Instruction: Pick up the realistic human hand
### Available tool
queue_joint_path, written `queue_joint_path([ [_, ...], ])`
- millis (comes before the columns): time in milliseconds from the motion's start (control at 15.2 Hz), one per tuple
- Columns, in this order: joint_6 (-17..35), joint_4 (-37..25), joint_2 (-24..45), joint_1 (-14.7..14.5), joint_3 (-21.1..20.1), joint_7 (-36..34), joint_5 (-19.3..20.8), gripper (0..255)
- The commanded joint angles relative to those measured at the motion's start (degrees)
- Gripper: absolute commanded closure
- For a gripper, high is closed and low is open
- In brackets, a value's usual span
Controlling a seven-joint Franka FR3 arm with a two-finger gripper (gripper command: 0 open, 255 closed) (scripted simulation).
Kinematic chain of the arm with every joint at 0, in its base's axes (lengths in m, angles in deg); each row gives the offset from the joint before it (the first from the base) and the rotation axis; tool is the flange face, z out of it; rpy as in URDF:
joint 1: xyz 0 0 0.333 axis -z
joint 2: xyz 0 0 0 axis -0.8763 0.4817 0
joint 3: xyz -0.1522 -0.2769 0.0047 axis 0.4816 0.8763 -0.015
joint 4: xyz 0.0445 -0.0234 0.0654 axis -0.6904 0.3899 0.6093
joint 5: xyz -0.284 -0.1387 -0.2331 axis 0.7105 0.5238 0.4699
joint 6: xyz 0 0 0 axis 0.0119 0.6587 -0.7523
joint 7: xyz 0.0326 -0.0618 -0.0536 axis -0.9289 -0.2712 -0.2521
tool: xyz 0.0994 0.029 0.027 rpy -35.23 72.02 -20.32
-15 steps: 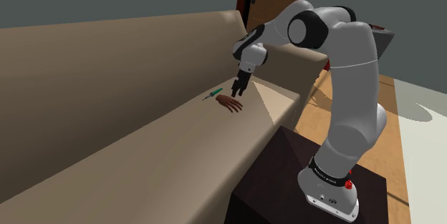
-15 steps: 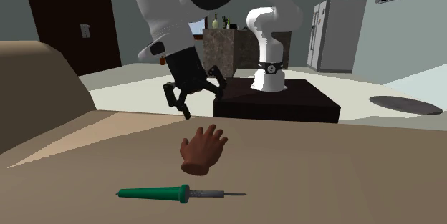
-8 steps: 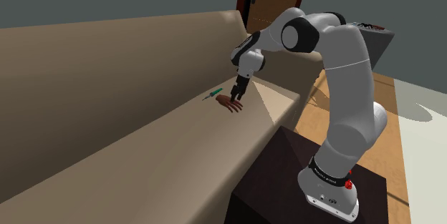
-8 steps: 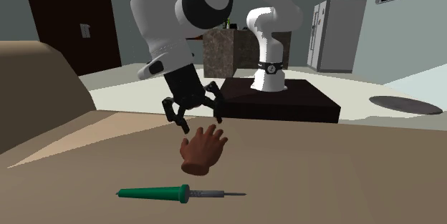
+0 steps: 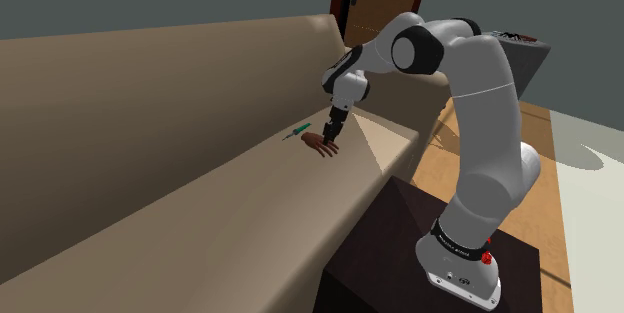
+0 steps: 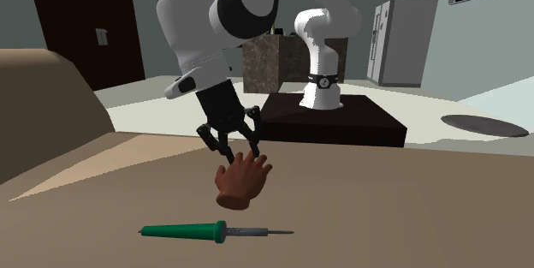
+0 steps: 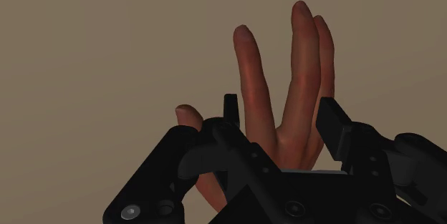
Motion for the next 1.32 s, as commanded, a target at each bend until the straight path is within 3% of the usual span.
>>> queue_joint_path([
  [0,0.05,-0.01,0.03,0.01,0.01,0.01,0.00,255],
  [1254,-6.78,0.43,-8.25,-1.40,2.31,-4.29,4.13,255],
])
